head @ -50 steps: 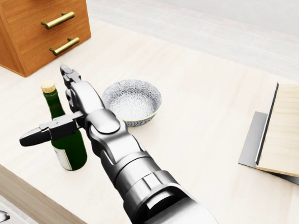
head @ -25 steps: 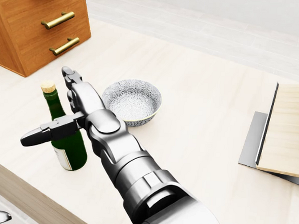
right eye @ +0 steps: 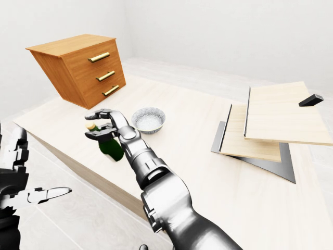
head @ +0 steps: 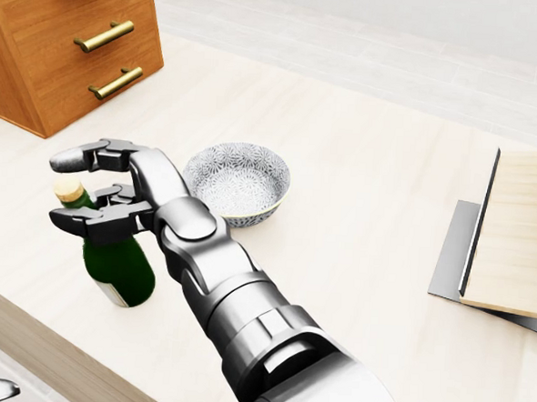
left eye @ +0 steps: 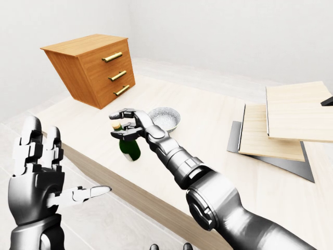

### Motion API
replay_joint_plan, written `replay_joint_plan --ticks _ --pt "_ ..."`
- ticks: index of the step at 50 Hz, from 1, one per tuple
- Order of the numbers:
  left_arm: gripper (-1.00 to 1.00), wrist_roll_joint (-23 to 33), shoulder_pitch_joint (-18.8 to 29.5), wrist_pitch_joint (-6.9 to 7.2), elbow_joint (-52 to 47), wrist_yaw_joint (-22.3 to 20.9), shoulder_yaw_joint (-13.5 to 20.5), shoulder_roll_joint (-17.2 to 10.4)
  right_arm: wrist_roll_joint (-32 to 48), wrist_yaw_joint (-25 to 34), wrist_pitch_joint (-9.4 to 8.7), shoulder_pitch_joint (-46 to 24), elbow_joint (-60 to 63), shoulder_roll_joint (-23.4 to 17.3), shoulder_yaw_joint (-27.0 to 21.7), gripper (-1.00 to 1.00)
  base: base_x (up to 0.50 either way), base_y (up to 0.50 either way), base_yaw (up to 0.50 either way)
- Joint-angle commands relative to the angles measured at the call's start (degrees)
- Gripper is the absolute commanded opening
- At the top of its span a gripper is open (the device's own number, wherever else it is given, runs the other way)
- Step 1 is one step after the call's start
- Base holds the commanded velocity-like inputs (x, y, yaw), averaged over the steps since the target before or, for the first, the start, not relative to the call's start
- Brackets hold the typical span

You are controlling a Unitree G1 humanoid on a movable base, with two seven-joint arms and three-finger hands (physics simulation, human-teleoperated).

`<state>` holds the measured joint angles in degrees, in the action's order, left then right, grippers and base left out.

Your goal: Put the wine bottle on the wine rack.

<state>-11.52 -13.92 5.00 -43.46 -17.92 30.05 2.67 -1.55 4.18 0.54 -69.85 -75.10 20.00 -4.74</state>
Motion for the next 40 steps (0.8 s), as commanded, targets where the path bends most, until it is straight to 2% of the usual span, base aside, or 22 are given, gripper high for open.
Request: replay_joint_plan --ticks 1,5,14,15,18,20,40 --pt "1.00 -0.10 0.00 0.00 -0.36 0.04 0.10 0.00 -0.01 0.04 -0.04 0.06 -0.10 0.00 -0.21 -0.08 0.00 0.00 0.00" --pt "1.00 -0.02 -0.07 0.00 -0.38 -0.02 0.07 0.07 0.01 0.05 0.01 0.05 -0.10 0.00 -0.19 -0.35 0.00 0.00 0.00" --pt "1.00 0.19 -0.26 0.00 -0.55 -0.13 -0.22 0.27 0.11 -0.01 0.11 0.21 -0.10 0.00 -0.16 -0.41 0.00 0.00 0.00" --pt "1.00 0.10 -0.27 0.00 -0.60 -0.17 -0.14 0.26 0.16 0.00 0.17 0.25 -0.10 0.00 -0.12 -0.61 0.00 0.00 0.00" --pt "1.00 0.03 -0.23 0.00 -0.56 -0.20 -0.06 0.25 0.17 0.01 0.21 0.30 -0.10 0.00 -0.14 -0.89 0.00 0.00 0.00" --pt "1.00 0.19 -0.19 0.00 -0.37 -0.20 -0.18 0.29 0.16 0.03 0.26 0.35 -0.11 0.00 -0.17 -1.00 0.00 0.00 0.00" --pt "1.00 0.52 0.03 0.00 0.55 -0.16 -0.73 0.21 0.01 -0.37 1.15 0.06 0.26 0.00 -0.09 -1.00 0.00 0.00 0.00"
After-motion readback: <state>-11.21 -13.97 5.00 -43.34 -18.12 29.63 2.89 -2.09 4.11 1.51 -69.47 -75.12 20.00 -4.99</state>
